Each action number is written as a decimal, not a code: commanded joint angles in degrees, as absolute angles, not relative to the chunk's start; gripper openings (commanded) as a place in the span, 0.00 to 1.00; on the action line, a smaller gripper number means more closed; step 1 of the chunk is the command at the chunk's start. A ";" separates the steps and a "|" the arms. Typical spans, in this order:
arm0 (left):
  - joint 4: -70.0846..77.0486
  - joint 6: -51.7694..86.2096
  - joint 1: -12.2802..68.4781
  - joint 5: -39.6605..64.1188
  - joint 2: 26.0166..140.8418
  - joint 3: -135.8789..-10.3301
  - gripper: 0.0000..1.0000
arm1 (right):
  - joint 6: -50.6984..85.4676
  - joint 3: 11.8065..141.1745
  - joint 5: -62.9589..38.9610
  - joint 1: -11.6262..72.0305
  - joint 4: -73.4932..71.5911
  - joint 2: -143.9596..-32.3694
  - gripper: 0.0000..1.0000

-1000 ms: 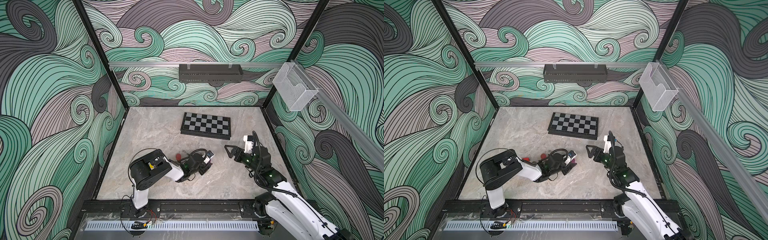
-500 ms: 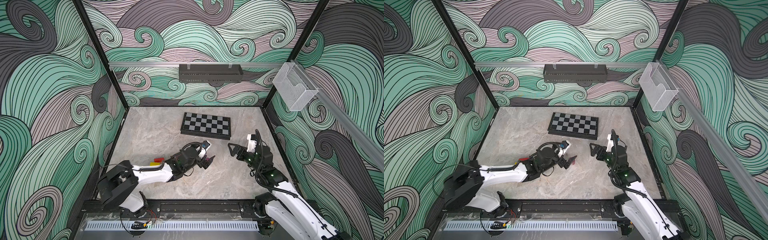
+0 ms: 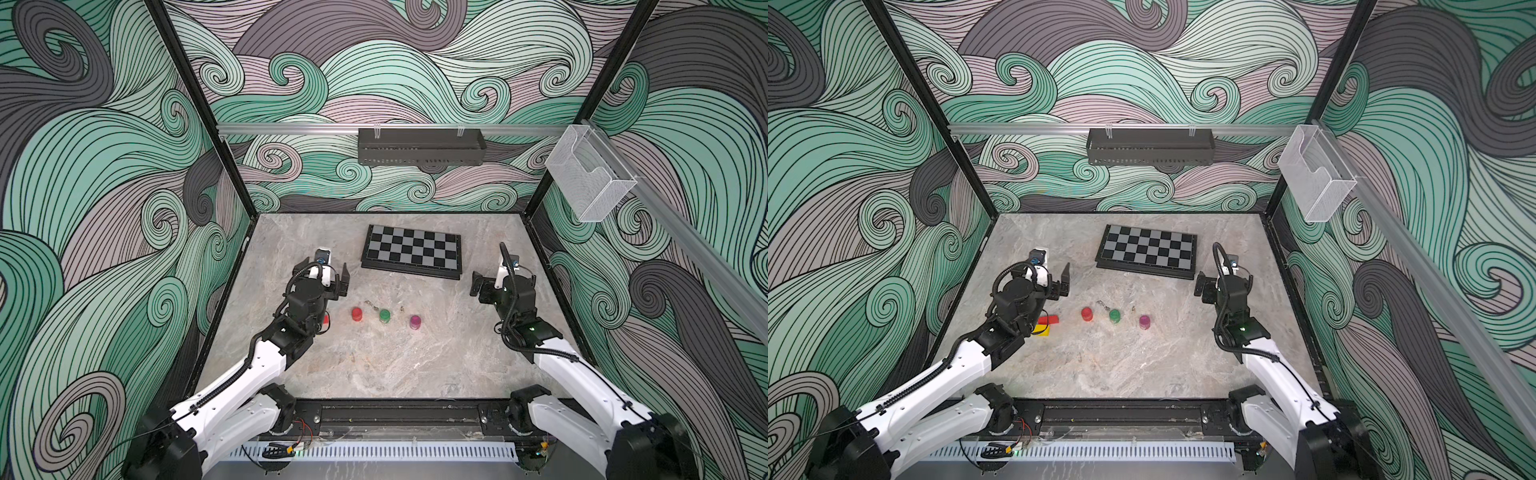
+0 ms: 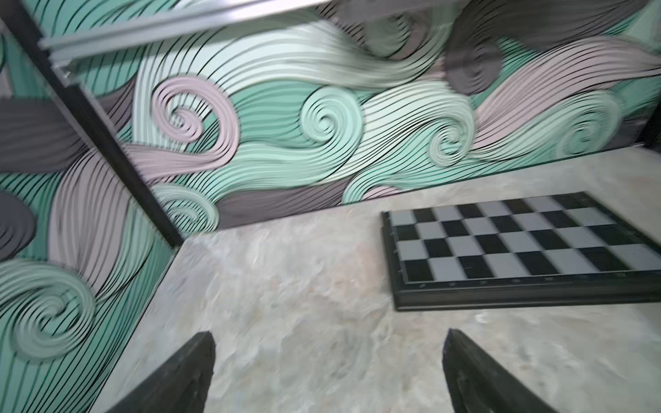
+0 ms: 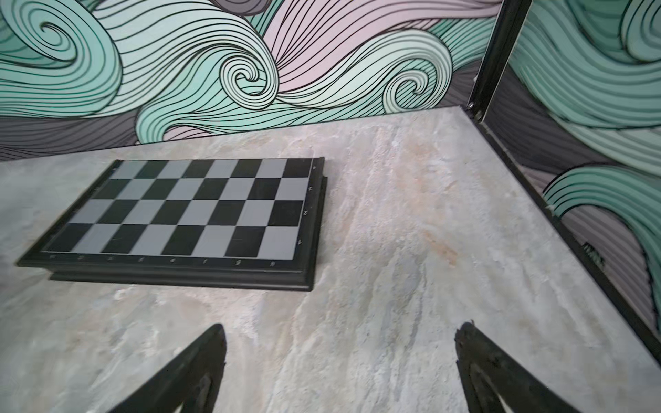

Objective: Close the paint jar lid
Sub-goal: Reset both arms

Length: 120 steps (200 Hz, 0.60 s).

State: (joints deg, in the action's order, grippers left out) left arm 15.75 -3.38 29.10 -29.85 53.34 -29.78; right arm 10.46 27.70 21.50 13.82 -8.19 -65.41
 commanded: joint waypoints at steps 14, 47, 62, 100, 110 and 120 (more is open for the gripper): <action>15.56 1.47 19.07 -33.96 54.91 -27.78 0.99 | -0.28 26.60 25.61 11.91 -25.10 -71.72 0.99; 16.74 1.49 11.64 -33.44 59.53 -26.65 0.99 | -1.89 24.40 20.63 9.50 -34.91 -78.00 0.98; 18.58 1.58 9.47 -32.05 61.49 -25.54 0.99 | -3.30 23.61 16.77 8.75 -38.52 -78.71 0.98; 26.70 4.13 5.54 -28.54 68.39 -22.82 0.99 | -4.55 21.15 11.82 6.30 -49.89 -83.76 0.99; 29.92 4.43 4.66 -26.94 69.99 -22.13 0.99 | -4.20 20.50 10.44 5.74 -52.90 -85.95 0.99; 32.34 4.79 3.99 -25.75 71.59 -21.73 0.99 | -4.23 20.39 9.45 5.42 -55.36 -87.90 0.99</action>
State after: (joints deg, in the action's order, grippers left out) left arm 22.83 2.07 5.69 -29.36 68.95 -22.59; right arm -2.57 21.39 14.44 6.50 -43.90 -83.35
